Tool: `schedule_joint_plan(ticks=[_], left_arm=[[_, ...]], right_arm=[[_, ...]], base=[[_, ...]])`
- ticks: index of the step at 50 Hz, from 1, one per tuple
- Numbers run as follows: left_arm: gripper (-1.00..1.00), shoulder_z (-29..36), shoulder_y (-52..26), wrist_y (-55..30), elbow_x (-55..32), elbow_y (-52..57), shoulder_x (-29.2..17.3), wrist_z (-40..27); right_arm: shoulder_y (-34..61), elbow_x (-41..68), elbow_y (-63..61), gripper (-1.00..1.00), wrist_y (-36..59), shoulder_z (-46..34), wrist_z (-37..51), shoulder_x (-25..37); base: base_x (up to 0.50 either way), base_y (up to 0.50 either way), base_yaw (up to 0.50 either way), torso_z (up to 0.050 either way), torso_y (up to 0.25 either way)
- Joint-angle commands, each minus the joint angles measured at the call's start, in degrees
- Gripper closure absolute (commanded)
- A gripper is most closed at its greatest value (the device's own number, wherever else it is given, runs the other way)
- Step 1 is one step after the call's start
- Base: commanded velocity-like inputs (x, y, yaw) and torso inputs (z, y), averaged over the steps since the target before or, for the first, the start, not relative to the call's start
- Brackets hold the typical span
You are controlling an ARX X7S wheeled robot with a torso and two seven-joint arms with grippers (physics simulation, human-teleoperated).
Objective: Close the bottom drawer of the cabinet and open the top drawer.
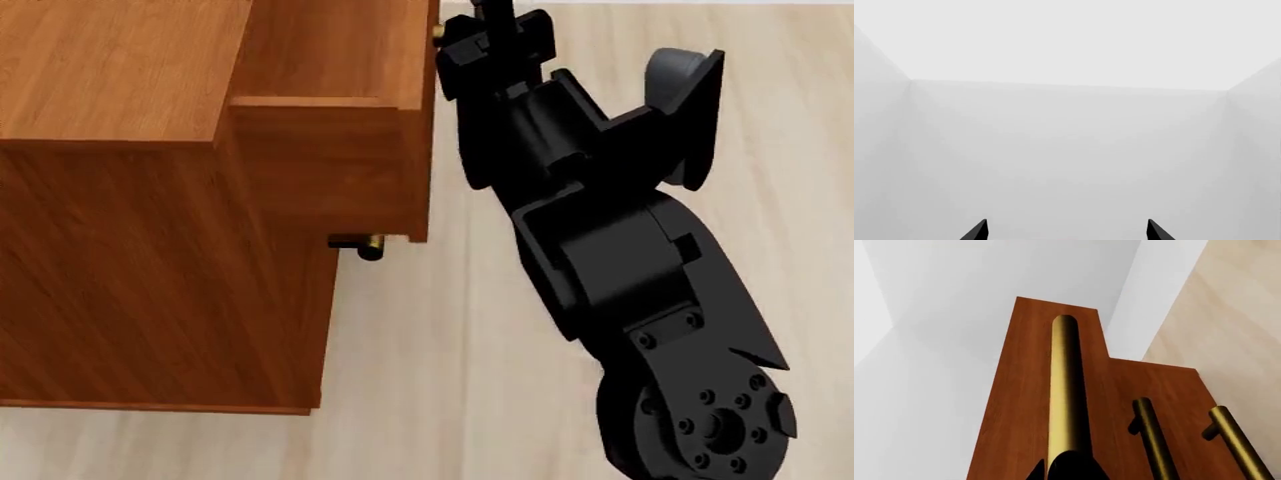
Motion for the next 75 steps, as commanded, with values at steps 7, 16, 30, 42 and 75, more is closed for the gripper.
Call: schedule_joint_plan(ticks=[7, 16, 30, 42, 75], left_arm=[[-1.0, 0.3, -0.2, 0.3, -0.2, 0.0, -0.2, -0.3], [-1.0, 0.5, -0.1, 0.8, 0.0, -0.2, -0.4, -0.2], [-1.0, 0.8, -0.8, 0.6, -0.3, -0.4, -0.5, -0.6], [-1.0, 1.2, -1.1, 0.9, -0.1, -0.5, -0.4, -0.7], [-1.0, 1.3, -1.5, 1.0, -1.2, 0.0, -1.2, -1.8]], right_arm=[[1.8, 0.0, -1.9, 1.0, -1.0, 2.4, -4.1, 0.7], [2.4, 0.1, -1.3, 1.0, -1.2, 2.1, -4.0, 0.4], [2.2, 0.3, -0.9, -1.0, -1.4, 1.7, -4.7, 0.2], [2.2, 0.6, -0.8, -1.0, -1.6, 1.7, -4.8, 0.3], [0.5, -0.3, 2.3, -1.0, -2.8, 0.6, -5.2, 0.4]], base=[[0.0, 0.0, 0.0, 0.001, 0.003], [0.0, 0.0, 0.0, 0.001, 0.003], [0.0, 0.0, 0.0, 0.001, 0.002], [0.0, 0.0, 0.0, 0.0, 0.001], [0.0, 0.0, 0.0, 0.0, 0.001]])
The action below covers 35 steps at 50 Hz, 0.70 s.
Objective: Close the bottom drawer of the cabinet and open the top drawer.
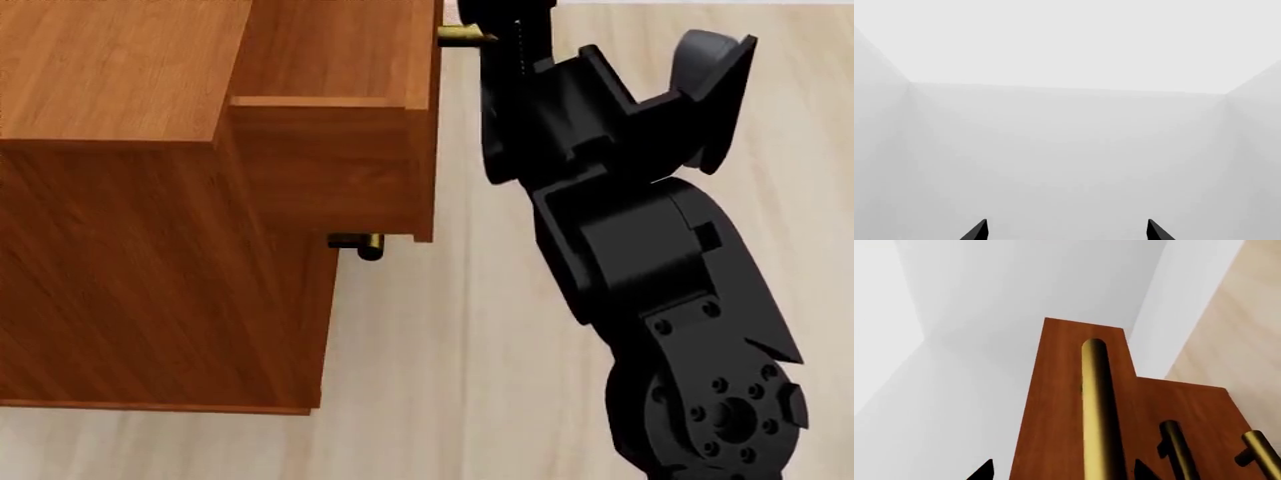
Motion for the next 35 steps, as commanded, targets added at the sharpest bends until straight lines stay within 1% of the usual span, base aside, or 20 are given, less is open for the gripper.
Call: schedule_joint_plan(ticks=[1, 7, 20, 35], left_arm=[[-1.0, 0.1, -0.5, -0.2, -0.6, 0.2, -0.3, -0.5], [-1.0, 0.1, -0.7, -0.1, -0.8, 0.3, -0.3, -0.7], [-1.0, 0.2, -0.6, 0.2, -0.8, 0.2, -0.6, -0.8], [-1.0, 0.5, -0.6, 0.7, -0.7, 0.0, -0.7, -0.8]], right_arm=[[-0.5, -0.6, 1.2, -1.0, -0.8, -0.1, -0.3, 0.1], [-0.4, -0.6, 3.6, -1.0, -0.6, -0.4, -1.0, 0.2], [-0.6, -0.7, 4.2, -1.0, -1.1, -0.5, -1.1, 0.3], [-2.1, -1.6, -0.3, -1.0, -2.7, 2.0, 0.9, 4.8]], base=[[0.0, 0.0, 0.0, 0.0, 0.0], [0.0, 0.0, 0.0, 0.0, 0.0], [0.0, 0.0, 0.0, 0.0, 0.0], [0.0, 0.0, 0.0, 0.0, 0.0]])
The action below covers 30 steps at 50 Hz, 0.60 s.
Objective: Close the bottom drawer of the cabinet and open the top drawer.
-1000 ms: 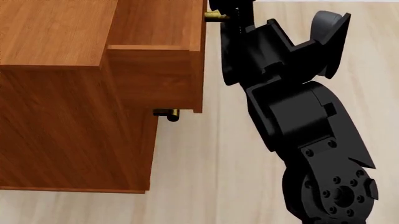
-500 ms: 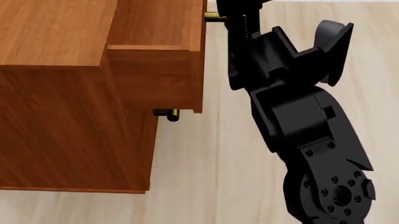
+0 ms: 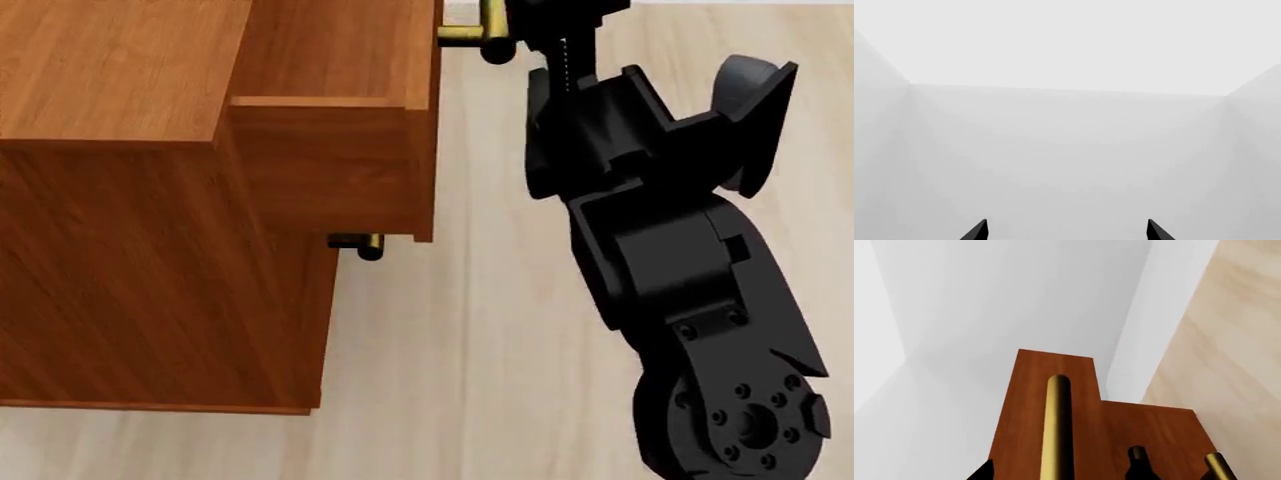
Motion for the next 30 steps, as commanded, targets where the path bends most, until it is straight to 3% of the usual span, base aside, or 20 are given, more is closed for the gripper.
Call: schedule_joint_plan(ticks=[1, 9, 30], left_arm=[[-1.0, 0.3, -0.1, 0.2, 0.0, -0.2, -0.1, -0.1], [-1.0, 0.8, 0.0, 0.5, 0.5, -0.5, 0.2, 0.1], [-1.0, 0.8, 1.6, 2.1, 1.2, -0.9, -0.3, 0.6]], right_arm=[[-1.2, -0.4, -2.6, -1.0, -0.9, 1.7, 1.1, 3.1], [-1.6, -2.6, -3.7, -1.0, -0.8, 1.3, 2.1, 5.8], [10.4, -20.8, -5.5, -1.0, 10.8, -12.2, 4.4, 16.7]], base=[[0.0, 0.0, 0.0, 0.0, 0.0], [0.0, 0.0, 0.0, 0.0, 0.0], [0.0, 0.0, 0.0, 0.0, 0.0]])
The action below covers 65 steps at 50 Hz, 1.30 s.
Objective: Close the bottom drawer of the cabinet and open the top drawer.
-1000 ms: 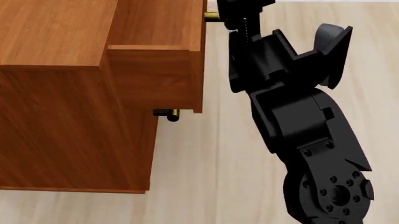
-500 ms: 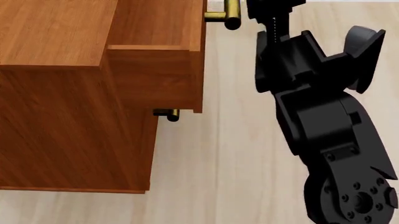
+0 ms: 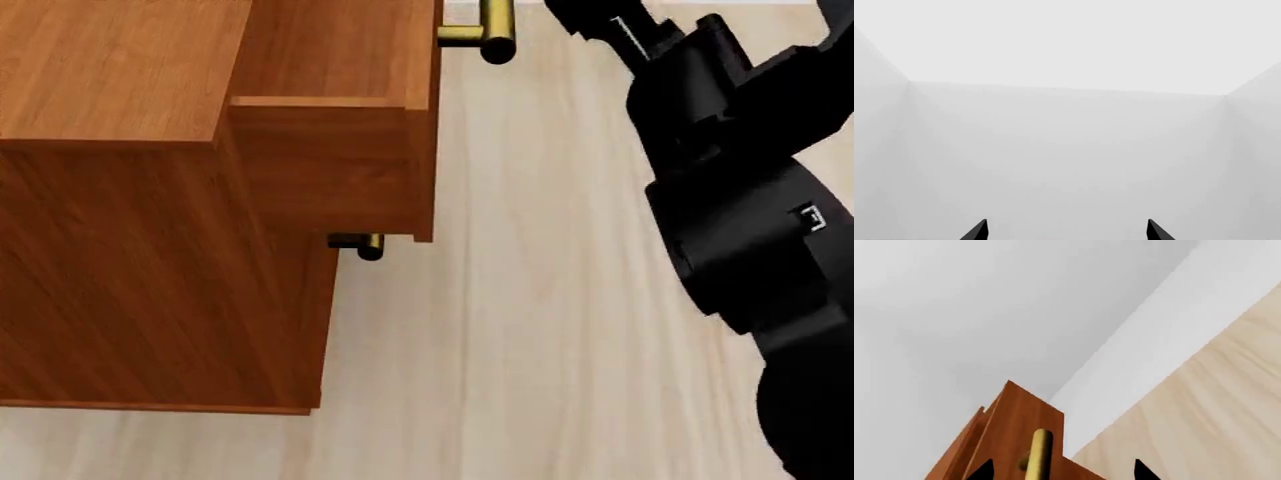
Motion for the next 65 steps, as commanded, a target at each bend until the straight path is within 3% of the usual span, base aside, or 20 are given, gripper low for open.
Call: schedule_joint_plan(ticks=[1, 24, 48, 65], left_arm=[[-1.0, -0.1, 0.8, 0.8, 0.2, -0.1, -0.3, 0.2], [-1.0, 0.3, 0.3, 1.0, 0.1, -0.3, -0.5, 0.1], [-1.0, 0.2, 0.9, 1.9, 0.0, -0.3, -1.0, -0.1], [-1.0, 0.3, 1.4, 2.5, 0.4, -0.3, -1.4, 0.0]], right_arm=[[5.5, -7.5, -1.7, -1.0, 5.4, -5.8, 0.8, 4.5], [23.0, -18.9, -1.8, -1.0, 21.9, -19.9, -7.5, 6.1], [34.4, -24.0, 2.9, -1.0, 30.4, -27.3, -15.3, 3.1], [36.5, -28.1, 6.2, -1.0, 31.2, -31.7, -19.8, -0.2]], base=[[0.0, 0.0, 0.0, 0.0, 0.0], [0.0, 0.0, 0.0, 0.0, 0.0], [0.0, 0.0, 0.0, 0.0, 0.0], [0.0, 0.0, 0.0, 0.0, 0.0]])
